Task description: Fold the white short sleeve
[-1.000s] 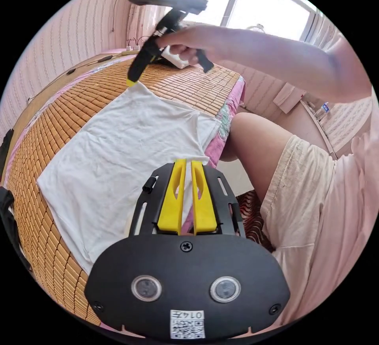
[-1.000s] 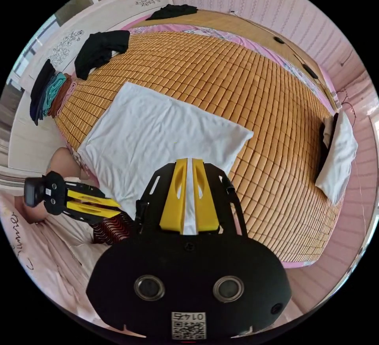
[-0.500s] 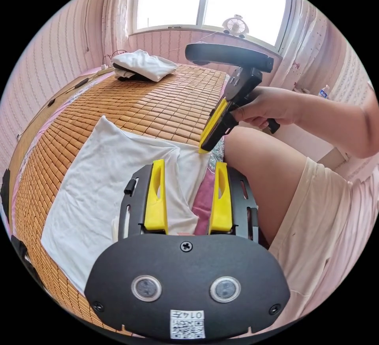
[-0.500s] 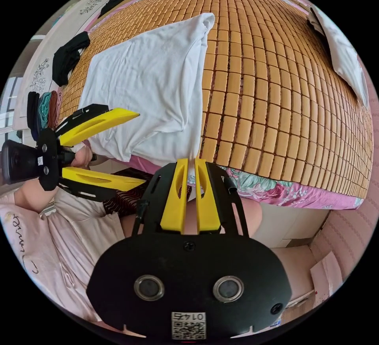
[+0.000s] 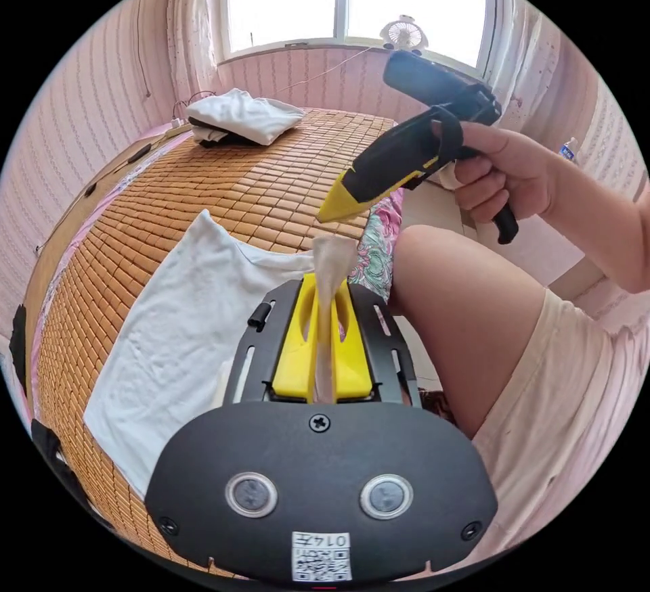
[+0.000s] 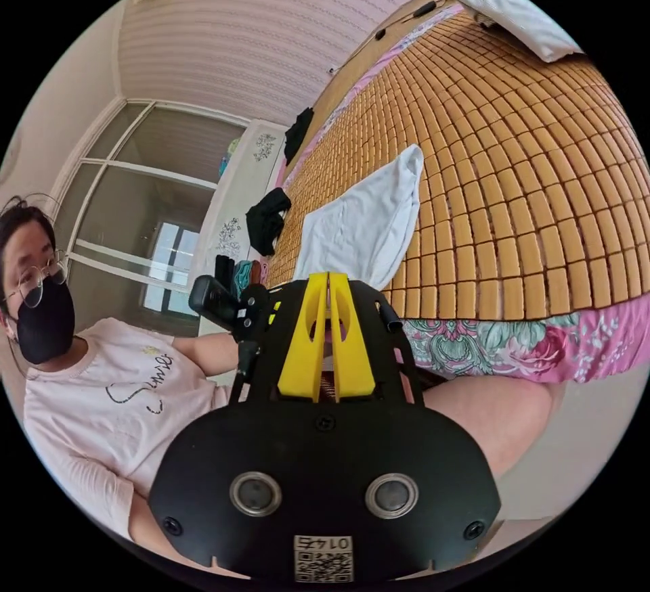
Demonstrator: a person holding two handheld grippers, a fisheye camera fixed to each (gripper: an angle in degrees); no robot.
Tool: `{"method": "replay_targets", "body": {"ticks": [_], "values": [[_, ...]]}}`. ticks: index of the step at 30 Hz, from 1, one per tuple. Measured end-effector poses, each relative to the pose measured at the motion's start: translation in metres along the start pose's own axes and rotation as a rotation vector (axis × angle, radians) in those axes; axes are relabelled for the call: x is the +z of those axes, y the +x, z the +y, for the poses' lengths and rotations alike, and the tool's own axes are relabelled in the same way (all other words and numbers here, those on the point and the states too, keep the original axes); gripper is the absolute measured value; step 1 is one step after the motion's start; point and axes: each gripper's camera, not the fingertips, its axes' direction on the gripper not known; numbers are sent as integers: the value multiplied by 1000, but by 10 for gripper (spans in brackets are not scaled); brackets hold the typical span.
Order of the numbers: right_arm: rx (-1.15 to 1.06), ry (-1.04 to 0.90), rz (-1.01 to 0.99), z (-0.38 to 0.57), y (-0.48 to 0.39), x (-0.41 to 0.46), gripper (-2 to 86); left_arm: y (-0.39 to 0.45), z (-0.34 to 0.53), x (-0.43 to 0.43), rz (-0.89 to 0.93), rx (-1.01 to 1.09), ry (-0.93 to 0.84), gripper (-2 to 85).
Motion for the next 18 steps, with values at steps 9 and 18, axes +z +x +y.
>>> {"method": "replay_targets", "body": {"ticks": [9,18], "values": [[193,-61,67,4,55,-8,119,14,47,-60,156,-41,101,-9],[284,93,66,8,75,-37,80,3,67,-83,220,-63,125,-9]]}}
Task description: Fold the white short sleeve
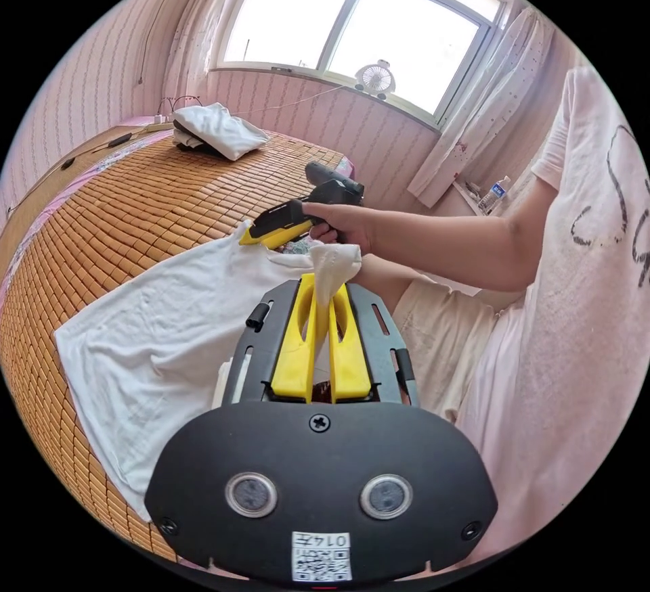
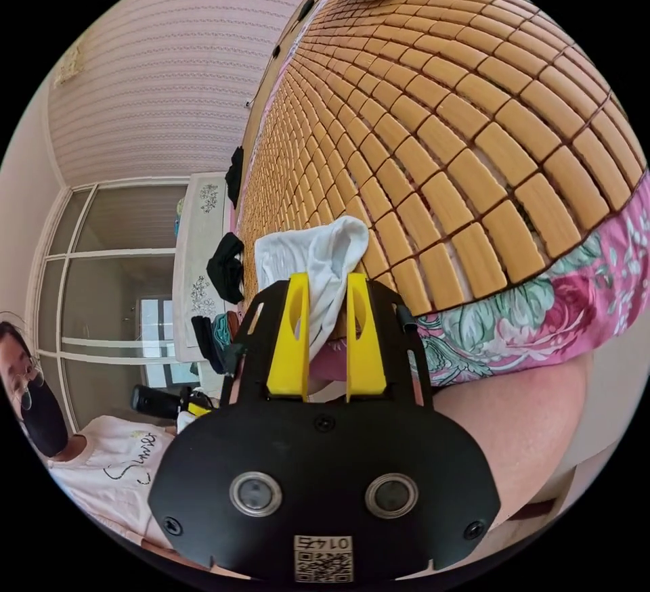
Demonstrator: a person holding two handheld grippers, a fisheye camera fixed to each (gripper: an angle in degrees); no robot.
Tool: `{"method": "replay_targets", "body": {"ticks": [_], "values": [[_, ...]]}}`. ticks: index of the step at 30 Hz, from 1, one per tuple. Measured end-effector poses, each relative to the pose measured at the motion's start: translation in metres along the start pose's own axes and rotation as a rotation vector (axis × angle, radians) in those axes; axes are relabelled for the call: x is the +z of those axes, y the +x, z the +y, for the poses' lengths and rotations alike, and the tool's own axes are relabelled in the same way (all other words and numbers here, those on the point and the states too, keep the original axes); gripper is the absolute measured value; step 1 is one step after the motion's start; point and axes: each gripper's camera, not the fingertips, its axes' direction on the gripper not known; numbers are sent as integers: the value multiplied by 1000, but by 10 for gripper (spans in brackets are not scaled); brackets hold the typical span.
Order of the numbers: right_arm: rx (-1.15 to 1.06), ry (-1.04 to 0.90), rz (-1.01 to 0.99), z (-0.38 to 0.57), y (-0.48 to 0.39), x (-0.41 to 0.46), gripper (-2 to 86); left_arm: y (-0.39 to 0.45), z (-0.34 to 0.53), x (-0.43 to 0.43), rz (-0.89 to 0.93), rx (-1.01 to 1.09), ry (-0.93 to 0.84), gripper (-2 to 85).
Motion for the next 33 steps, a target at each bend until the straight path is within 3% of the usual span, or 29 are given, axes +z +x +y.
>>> {"method": "replay_targets", "body": {"ticks": [8,16,25,29,33], "values": [[-38,239,-170,5,-9,-75,26,-6,-7,-9,49,61,61,-9],[-283,350,31,7,-106,-150,20,-13,-42,-8,140,81,268,-8],[-422,-90,367,-27,-198,46,27,-86,32,-31,-16,-280,152,-7],[-418,-137,500,-28,-220,119,43,-122,62,-21,-86,-477,75,5],[-462,-136,482,-23,-244,137,56,-151,75,-17,-40,-655,27,23]]}}
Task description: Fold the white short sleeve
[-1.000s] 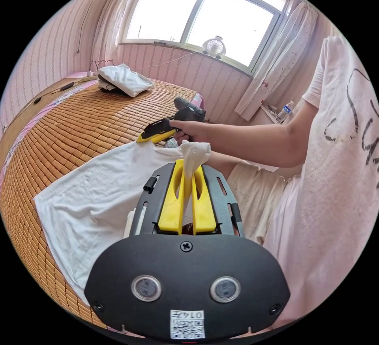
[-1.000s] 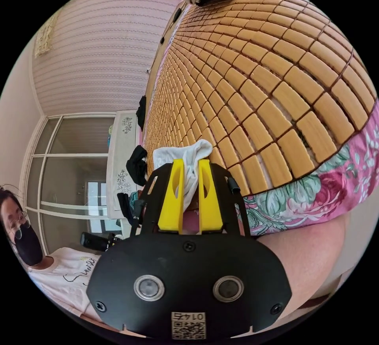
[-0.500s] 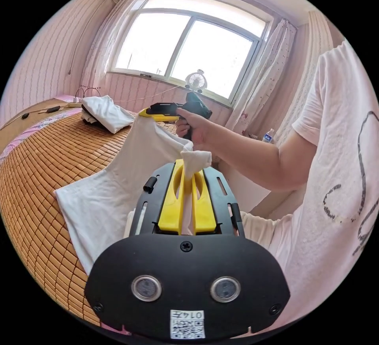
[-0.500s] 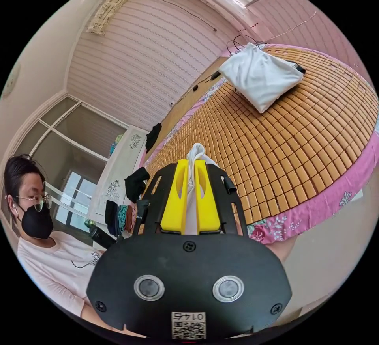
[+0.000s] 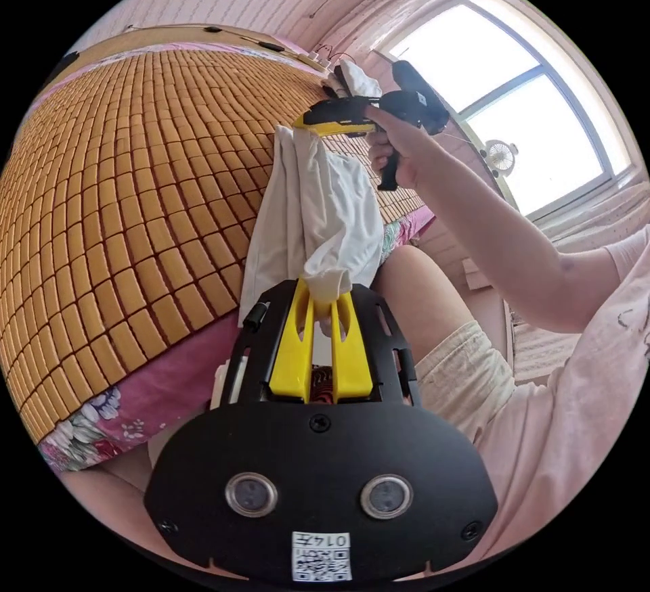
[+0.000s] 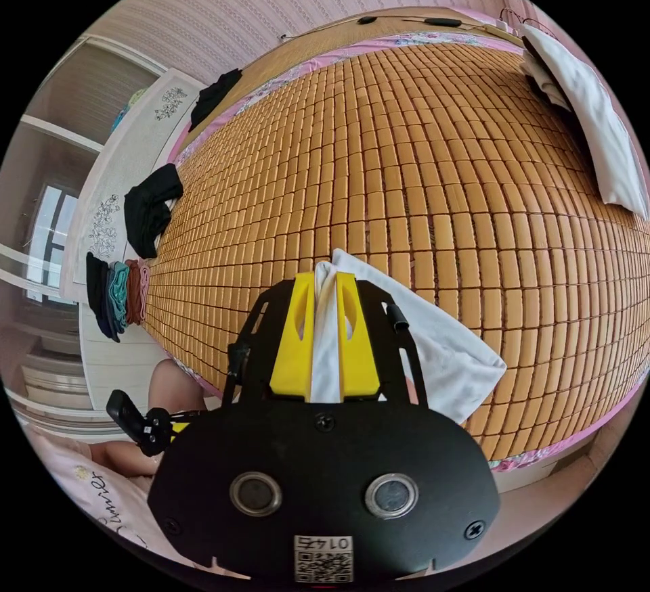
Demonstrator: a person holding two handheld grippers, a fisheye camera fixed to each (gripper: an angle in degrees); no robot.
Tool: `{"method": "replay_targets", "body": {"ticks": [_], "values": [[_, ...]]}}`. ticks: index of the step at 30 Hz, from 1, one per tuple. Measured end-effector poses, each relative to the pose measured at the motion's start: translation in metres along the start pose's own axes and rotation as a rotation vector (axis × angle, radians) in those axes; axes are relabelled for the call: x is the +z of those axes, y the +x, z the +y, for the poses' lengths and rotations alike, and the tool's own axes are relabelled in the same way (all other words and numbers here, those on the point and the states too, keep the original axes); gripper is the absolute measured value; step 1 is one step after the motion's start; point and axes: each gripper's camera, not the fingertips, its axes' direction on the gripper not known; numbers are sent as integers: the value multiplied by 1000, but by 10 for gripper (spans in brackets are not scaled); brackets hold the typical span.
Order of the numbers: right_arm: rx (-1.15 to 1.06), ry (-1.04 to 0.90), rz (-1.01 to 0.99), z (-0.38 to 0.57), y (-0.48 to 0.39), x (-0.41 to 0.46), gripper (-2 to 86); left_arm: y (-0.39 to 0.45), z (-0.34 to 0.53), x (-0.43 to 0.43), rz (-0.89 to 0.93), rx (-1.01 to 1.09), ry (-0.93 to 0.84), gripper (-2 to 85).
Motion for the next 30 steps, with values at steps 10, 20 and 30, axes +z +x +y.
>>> {"method": "replay_targets", "body": {"ticks": [10,20,30], "values": [[-280,-28,208,0,-58,-12,95,-28,-3,-15,-133,-81,-132,61],[-493,-199,296,8,-109,29,136,4,-31,-32,-243,123,-52,120],[-590,-83,166,47,-121,-27,30,25,-67,3,-272,276,-97,157]]}}
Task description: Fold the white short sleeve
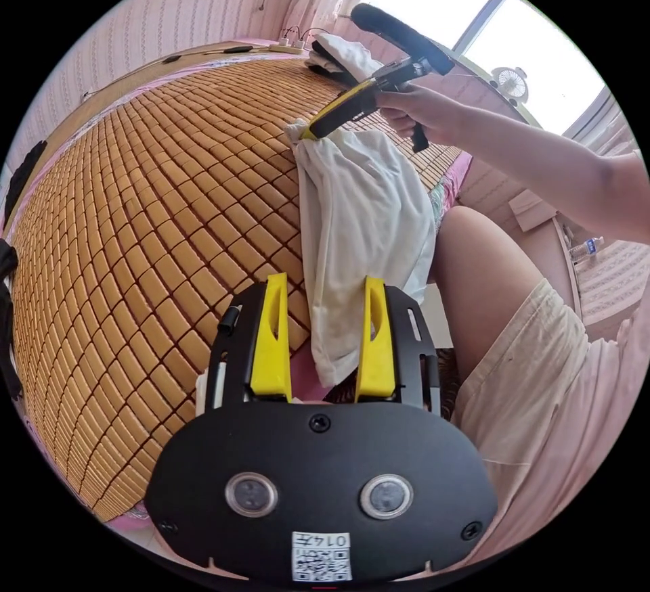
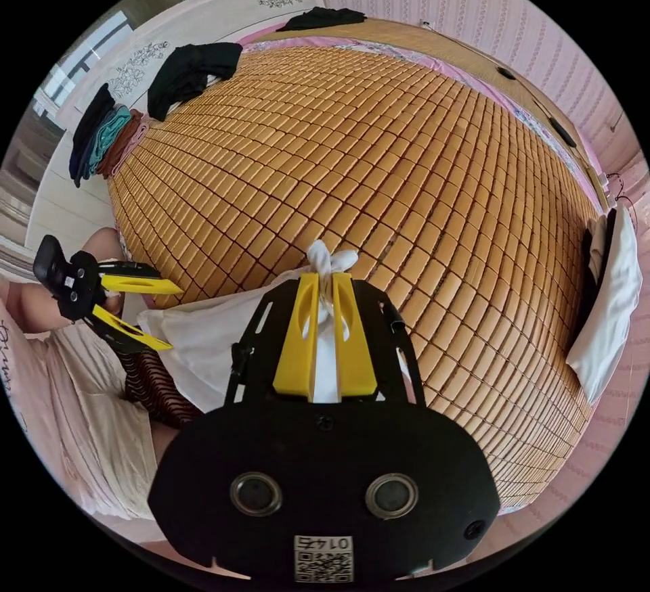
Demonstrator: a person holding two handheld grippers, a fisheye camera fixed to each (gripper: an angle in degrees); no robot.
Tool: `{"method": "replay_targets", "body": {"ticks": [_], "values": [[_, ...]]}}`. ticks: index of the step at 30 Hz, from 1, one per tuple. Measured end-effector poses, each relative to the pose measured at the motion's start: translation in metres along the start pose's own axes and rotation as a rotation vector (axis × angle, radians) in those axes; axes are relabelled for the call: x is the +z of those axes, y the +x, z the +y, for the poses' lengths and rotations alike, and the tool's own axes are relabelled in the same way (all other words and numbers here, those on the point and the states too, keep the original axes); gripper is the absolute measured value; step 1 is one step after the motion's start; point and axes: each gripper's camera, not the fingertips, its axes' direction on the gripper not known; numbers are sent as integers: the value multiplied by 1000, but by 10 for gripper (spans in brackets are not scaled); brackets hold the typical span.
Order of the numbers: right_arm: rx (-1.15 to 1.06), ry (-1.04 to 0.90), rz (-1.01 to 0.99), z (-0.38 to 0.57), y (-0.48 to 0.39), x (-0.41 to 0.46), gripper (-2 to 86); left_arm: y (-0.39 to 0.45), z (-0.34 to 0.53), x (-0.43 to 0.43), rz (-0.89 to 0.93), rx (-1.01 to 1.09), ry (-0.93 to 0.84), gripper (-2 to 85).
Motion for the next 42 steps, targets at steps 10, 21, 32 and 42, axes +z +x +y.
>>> {"method": "replay_targets", "body": {"ticks": [10,21,32,42], "values": [[-64,398,-160,130,-51,-163,7,11,-5,-16,74,134,10,94],[324,664,-41,257,-45,-238,13,66,-19,-134,128,295,165,-4],[414,866,150,302,-4,-312,13,127,-140,-223,32,565,192,-6],[526,698,323,215,194,-362,28,134,-322,-198,49,536,290,12]]}}
